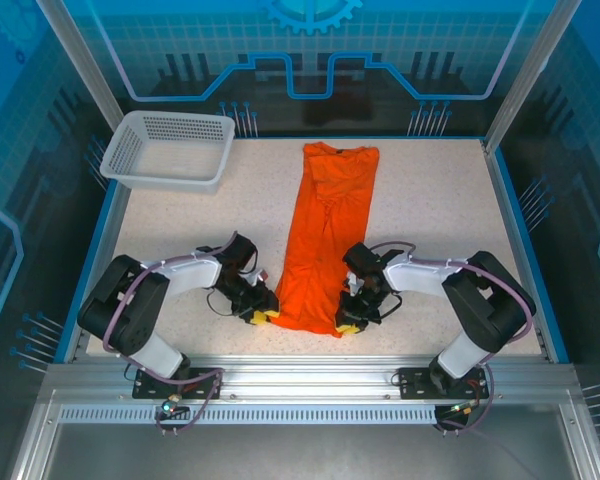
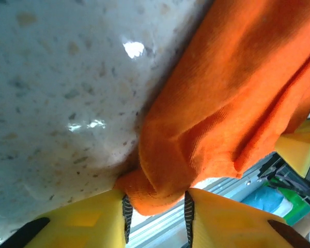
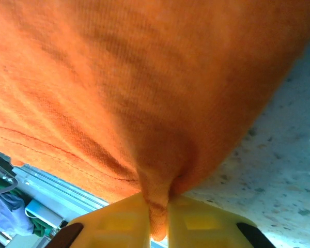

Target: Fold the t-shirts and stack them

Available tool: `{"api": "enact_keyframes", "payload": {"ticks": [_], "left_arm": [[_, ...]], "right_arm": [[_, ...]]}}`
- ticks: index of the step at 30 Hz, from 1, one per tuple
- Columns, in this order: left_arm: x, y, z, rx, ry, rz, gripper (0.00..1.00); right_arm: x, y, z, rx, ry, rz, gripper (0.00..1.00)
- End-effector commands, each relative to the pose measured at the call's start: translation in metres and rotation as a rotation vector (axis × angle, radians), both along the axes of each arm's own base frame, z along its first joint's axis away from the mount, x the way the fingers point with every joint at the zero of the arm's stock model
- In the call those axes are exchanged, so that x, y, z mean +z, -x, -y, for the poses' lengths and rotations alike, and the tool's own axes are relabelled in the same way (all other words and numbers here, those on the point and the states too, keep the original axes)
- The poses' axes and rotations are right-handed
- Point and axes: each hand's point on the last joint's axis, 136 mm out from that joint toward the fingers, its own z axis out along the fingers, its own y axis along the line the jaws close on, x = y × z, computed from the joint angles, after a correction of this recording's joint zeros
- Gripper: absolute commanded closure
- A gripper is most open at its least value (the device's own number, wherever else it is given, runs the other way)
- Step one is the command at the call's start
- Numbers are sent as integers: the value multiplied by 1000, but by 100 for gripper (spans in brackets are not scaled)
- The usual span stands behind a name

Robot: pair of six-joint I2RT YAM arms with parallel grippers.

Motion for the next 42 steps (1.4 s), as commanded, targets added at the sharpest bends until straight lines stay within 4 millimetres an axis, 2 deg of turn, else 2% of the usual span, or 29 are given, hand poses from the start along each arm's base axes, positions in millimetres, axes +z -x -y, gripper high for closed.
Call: {"api": "enact_keyframes", "payload": {"ticks": [1, 7, 11, 15, 22, 27, 30, 34, 38, 42], "left_arm": [[-1, -9, 2, -12, -7, 43, 75], [-7, -6, -1, -14, -24, 28, 100], [-6, 7, -11, -14, -65, 14, 100], [-7, 20, -18, 5, -88, -23, 100], [-9, 33, -18, 41, -70, -82, 100], [-7, 35, -16, 53, -62, -92, 100], [5, 32, -13, 47, -54, -83, 100], [41, 23, -10, 29, -42, -34, 100], [81, 1, -6, 13, -50, 41, 100], [104, -31, -3, 61, -45, 62, 100]], "right_arm": [[-12, 13, 15, 23, 83, -32, 89], [-12, 17, 25, 16, 94, -27, 95], [-14, 22, 38, -4, 94, -27, 100], [-19, 27, 49, -12, 98, -31, 100], [-25, 38, 56, -2, 95, -51, 100], [-16, 38, 49, 2, 42, -34, 100], [-1, 34, 45, -3, 20, -15, 100], [25, 29, 40, -41, -19, 0, 100], [47, 15, 41, -114, -52, -1, 100], [66, -12, 44, -201, -86, 3, 100]]}}
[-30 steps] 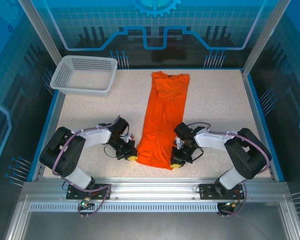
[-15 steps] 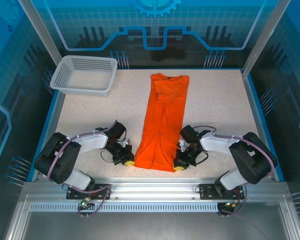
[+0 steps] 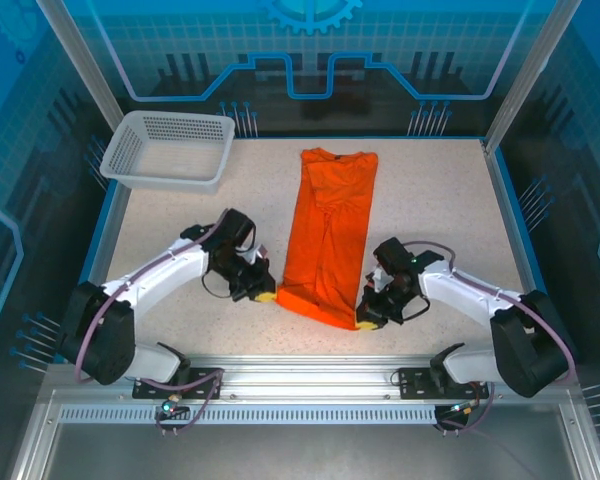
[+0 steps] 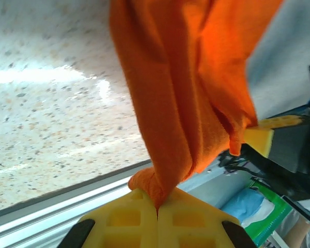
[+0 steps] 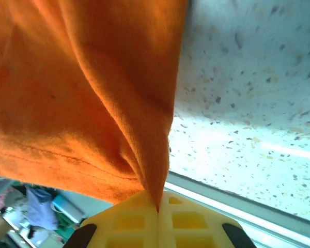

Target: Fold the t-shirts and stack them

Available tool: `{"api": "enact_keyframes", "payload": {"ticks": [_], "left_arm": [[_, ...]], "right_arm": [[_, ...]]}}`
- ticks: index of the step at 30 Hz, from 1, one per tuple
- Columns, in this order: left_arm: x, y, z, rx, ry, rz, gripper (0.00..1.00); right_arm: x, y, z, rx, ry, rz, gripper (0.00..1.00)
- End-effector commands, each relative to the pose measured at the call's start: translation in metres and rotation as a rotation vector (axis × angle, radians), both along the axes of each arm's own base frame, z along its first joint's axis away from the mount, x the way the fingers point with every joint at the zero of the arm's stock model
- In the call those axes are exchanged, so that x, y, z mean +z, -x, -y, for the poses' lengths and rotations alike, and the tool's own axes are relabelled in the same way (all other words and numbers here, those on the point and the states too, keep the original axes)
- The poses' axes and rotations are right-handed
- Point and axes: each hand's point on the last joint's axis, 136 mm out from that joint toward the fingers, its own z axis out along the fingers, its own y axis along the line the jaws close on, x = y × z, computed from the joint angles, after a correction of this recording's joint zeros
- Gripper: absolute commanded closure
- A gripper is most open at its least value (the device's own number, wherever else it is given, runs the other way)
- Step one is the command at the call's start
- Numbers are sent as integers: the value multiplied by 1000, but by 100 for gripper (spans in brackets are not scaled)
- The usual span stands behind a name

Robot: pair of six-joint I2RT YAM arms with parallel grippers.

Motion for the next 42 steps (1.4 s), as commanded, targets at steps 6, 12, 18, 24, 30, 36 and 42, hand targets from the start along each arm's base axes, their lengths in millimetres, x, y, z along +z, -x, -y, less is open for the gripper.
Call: {"api": "enact_keyframes", "payload": {"ticks": [6, 12, 18, 24, 30, 36, 42], "left_arm": [[33, -74, -1, 173, 42, -44, 100], [42, -150, 10, 191, 49, 4, 100], [26, -208, 17, 198, 22, 9, 100], [0, -252, 19, 242, 17, -1, 100], [-24, -294, 27, 289, 40, 40, 100], [-41, -327, 29, 357, 69, 72, 100], [-45, -341, 17, 399, 52, 87, 96]], "right_arm": [[40, -58, 10, -167, -29, -66, 100], [45, -122, 17, -264, -63, -80, 100], [35, -188, 22, -294, -60, -92, 100], [17, -231, 34, -339, -44, -126, 100], [-1, -259, 50, -401, -46, -166, 100], [-10, -288, 55, -423, -67, -167, 100], [-19, -306, 44, -407, -94, -171, 95]]}}
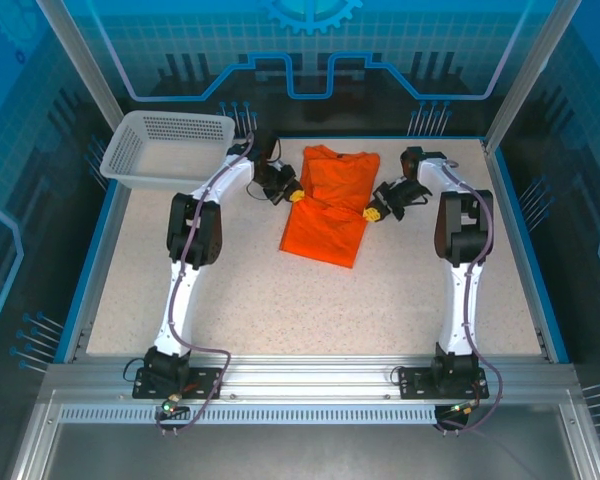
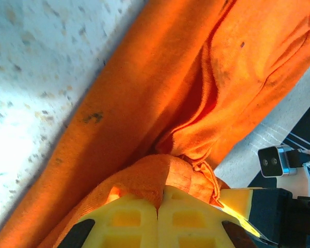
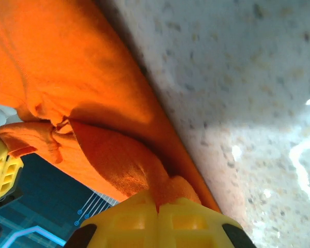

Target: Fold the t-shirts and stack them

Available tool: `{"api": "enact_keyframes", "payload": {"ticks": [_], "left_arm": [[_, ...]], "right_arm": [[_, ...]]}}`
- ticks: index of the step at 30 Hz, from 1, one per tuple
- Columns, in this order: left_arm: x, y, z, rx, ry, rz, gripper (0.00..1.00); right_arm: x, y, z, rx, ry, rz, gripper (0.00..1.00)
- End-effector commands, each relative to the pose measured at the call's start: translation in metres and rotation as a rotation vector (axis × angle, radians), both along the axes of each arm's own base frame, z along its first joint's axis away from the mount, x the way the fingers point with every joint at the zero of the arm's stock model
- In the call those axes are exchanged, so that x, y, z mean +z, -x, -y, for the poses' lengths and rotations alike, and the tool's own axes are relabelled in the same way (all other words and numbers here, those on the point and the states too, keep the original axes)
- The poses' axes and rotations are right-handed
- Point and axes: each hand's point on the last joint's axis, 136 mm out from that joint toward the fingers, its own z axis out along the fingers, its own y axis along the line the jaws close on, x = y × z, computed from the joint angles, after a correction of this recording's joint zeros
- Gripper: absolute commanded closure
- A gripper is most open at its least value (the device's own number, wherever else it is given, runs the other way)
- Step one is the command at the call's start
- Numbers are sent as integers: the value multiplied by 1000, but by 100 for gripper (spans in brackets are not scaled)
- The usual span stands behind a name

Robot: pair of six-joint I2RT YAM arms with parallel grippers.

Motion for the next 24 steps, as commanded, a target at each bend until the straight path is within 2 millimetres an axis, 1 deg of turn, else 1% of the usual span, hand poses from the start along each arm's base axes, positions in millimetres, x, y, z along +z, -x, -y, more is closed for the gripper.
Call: {"api": "enact_keyframes", "payload": {"ticks": [1, 3, 5, 7, 10, 12, 13, 15, 16, 17, 19, 20, 21, 22, 24], "left_arm": [[10, -19, -12, 55, -10, 39, 94], [11, -19, -15, 55, -23, 46, 99], [11, -18, -19, 65, -47, 41, 95], [15, -18, -22, 70, -56, 51, 100], [19, -20, -24, 80, -47, 71, 99], [22, -22, -26, 85, -52, 77, 98], [21, -22, -27, 88, -56, 77, 90], [21, -23, -31, 103, -66, 72, 54], [21, -25, -34, 109, -68, 70, 49], [26, -25, -35, 108, -69, 80, 44], [38, -24, -41, 104, -97, 106, 35], [49, -22, -44, 99, -116, 135, 32], [59, -21, -48, 94, -134, 165, 30], [68, -17, -53, 96, -160, 190, 30], [86, -6, -62, 102, -203, 234, 28]], "right_arm": [[0, 0, -8, 5, -35, -43, 93], [-4, -1, -9, -1, -38, -57, 91], [-5, -4, -7, -3, -34, -51, 88], [-1, -9, -6, -2, -30, -30, 89], [8, -17, -9, -6, -44, -4, 88], [10, -21, -13, -6, -61, 6, 82], [11, -24, -14, -7, -71, 11, 79], [10, -26, -13, -13, -67, 5, 65], [10, -27, -12, -17, -59, 5, 60], [11, -27, -8, -24, -48, 7, 57], [18, -27, 2, -41, -13, 25, 49], [26, -26, 8, -49, 8, 45, 45], [32, -24, 13, -53, 31, 61, 39], [43, -20, 19, -56, 62, 92, 32], [59, -9, 20, -45, 98, 157, 31]]}}
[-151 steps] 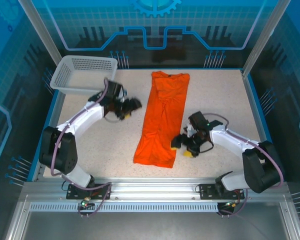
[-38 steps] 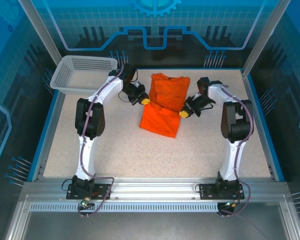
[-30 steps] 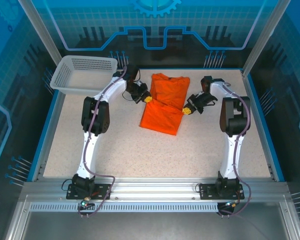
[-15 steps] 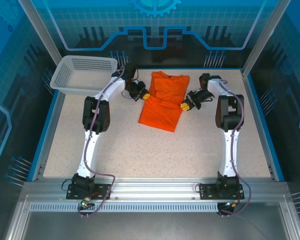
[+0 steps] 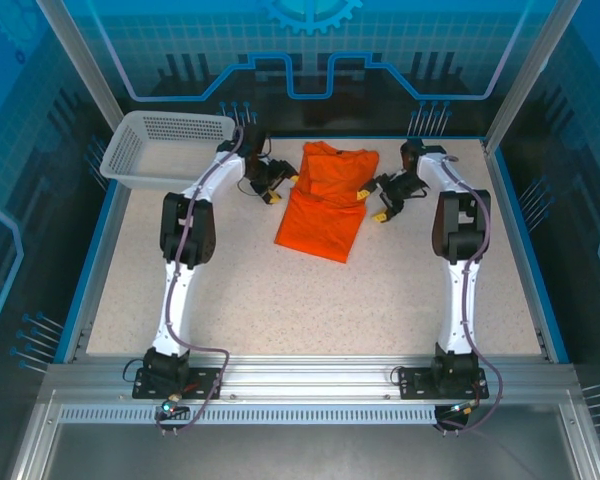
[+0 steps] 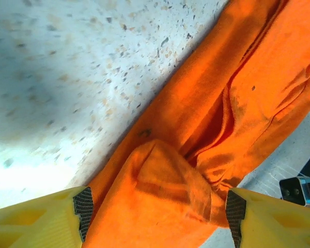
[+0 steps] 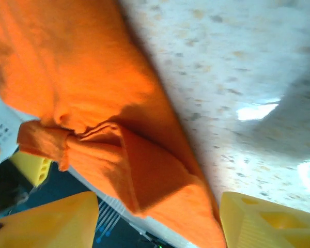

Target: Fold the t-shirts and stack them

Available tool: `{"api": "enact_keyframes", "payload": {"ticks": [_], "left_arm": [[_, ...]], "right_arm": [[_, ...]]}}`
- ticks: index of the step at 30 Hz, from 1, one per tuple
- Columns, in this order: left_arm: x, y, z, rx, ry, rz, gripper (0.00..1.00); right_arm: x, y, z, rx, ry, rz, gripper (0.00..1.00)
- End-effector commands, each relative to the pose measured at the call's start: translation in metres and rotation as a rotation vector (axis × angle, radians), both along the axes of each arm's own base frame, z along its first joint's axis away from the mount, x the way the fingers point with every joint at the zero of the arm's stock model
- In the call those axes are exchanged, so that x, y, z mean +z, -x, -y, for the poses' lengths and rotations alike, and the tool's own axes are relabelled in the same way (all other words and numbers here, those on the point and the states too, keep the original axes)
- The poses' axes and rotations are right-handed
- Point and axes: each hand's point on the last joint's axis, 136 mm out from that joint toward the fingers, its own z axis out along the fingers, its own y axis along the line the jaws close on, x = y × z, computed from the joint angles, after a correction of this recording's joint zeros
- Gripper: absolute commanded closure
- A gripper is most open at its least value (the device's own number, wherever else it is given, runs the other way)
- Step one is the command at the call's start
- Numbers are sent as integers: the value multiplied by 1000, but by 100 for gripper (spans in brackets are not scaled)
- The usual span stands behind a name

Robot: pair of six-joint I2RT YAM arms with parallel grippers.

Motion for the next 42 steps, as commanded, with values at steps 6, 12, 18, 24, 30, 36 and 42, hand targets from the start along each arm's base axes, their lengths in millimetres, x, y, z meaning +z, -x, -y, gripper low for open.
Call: {"api": "enact_keyframes", "payload": {"ticks": [6, 12, 18, 24, 30, 36, 42], "left_arm": [[85, 69, 7, -112, -96, 222, 53], [42, 122, 67, -333, 62, 142, 69], [-19, 133, 65, -424, -54, 84, 72], [-72, 164, 44, -469, -129, -19, 73], [-76, 236, 36, -523, -105, -137, 73], [-81, 330, 15, -569, -128, -298, 71], [-80, 405, -11, -544, -130, -444, 67]], "right_arm": [[72, 61, -34, 89, 35, 304, 47], [40, 103, -97, 212, -30, 279, 76], [-10, 103, -118, 254, -5, 218, 89], [-53, 129, -116, 356, 49, 132, 94], [-66, 181, -105, 500, 104, 99, 95], [-67, 243, -96, 697, 135, 97, 96], [-62, 298, -100, 849, 106, 78, 93]]}}
